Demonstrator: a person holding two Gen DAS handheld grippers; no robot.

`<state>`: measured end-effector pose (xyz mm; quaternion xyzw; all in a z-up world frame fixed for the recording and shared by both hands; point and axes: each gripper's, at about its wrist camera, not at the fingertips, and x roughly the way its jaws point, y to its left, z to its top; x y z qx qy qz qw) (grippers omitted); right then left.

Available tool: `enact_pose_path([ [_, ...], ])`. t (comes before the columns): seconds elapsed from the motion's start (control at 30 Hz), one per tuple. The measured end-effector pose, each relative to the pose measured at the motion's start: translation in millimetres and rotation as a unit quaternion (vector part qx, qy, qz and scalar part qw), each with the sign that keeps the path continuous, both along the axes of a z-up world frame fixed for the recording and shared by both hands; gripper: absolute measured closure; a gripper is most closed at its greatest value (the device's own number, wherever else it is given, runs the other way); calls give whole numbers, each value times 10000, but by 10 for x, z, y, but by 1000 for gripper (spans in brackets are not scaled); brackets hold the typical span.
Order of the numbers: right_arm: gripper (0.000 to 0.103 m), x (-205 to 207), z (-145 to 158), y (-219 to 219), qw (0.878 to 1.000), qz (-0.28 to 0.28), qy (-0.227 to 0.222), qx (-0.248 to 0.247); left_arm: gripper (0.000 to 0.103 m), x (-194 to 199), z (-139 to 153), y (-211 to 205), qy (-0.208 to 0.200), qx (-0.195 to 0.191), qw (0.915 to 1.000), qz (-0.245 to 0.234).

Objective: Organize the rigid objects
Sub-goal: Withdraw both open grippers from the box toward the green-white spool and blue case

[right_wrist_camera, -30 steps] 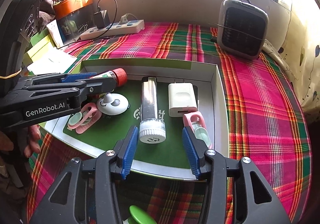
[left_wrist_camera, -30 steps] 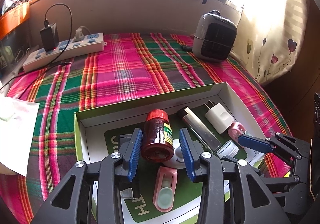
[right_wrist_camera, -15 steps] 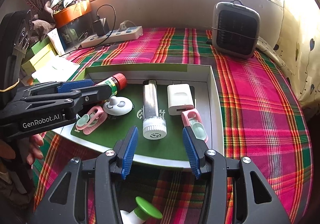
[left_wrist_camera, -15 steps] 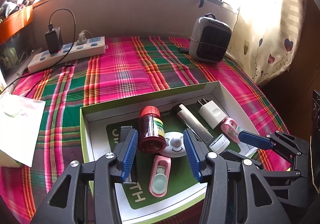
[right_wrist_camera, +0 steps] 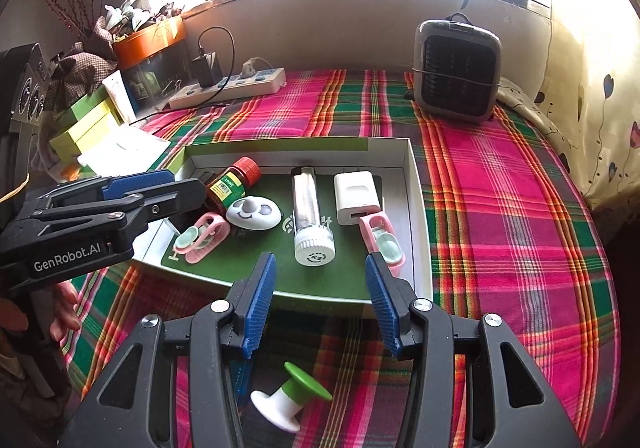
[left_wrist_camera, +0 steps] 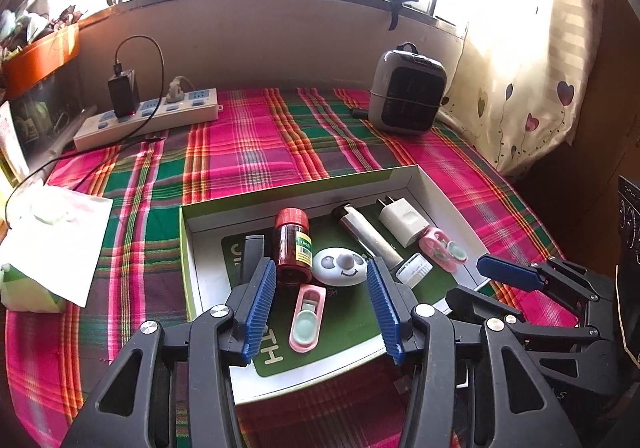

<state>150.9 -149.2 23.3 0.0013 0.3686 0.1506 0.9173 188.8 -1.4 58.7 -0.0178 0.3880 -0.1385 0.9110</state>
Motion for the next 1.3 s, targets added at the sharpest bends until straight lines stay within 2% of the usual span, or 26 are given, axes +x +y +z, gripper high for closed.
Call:
enact_pose_path([
  [0.37, 55, -240, 58, -73, 9999, -72, -103, 88, 56, -379, 110, -5, -201, 65, 9997, 106],
  [0.73, 55, -479, 55, -136, 9997, -137, -164, 121, 56, -729, -13, 44, -144, -87, 9996, 230],
  [1.07, 55, -677, -81, -272, 9991, -336, 33, 244, 56, -947, -124, 144, -88, -388, 9990, 217],
  [1.3, 55, -668, -173, -137, 9992, -210, 194, 266, 56, -983, -229, 239, 44, -597, 9980, 226],
])
